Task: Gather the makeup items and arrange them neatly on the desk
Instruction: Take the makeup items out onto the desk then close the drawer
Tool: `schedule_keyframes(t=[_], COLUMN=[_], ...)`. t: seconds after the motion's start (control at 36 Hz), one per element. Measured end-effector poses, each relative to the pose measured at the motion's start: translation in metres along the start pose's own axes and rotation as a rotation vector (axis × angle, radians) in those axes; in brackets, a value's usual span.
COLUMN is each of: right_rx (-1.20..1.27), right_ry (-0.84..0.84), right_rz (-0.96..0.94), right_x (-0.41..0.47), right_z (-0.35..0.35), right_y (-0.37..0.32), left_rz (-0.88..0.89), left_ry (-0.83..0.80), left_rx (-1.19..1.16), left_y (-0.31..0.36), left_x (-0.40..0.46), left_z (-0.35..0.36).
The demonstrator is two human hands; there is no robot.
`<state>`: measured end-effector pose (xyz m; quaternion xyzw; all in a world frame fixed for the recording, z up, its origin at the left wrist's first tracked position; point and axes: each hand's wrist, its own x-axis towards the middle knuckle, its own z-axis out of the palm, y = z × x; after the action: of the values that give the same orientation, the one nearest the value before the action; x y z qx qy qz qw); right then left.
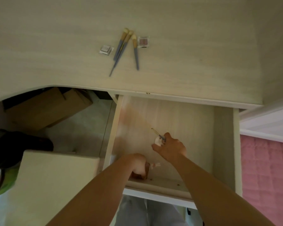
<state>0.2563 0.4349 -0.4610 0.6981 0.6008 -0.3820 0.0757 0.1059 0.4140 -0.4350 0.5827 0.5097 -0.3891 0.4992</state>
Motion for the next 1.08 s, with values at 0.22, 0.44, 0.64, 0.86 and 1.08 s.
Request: schedule_keyframes(t=[0.22,0.44,0.64,0.86,1.08], right_rx=[0.195,0.271,0.181,0.063,0.055], right_ry=[0.208,0.349,0.355,0.428,0.449], right_rz=[0.004,-0.037,-0.1,-0.023,0.005], right_x=[-0.037,-0.018,0.032,0.097,0.126], right_z=[-0.053,-0.104,-0.132,-0.148,-0.131], right_y=[-0.035,-0.116,-0.223,-0.305,-0.329], left_rz=[0.104,0.132,0.148,0.096,0.094], left_ry=[0.585,1.005,1.054,0.996,1.152], left_rx=[-0.537,-0.954,-1.099,-1.136,-0.859], left_y=[-0.001,-0.064,-0.13,-0.189,-0.201], left_x=[-0.068,-0.116,-0.123,-0.096,-0.077], left_z=[-0.013,-0.097,-0.187,-0.266,-0.295])
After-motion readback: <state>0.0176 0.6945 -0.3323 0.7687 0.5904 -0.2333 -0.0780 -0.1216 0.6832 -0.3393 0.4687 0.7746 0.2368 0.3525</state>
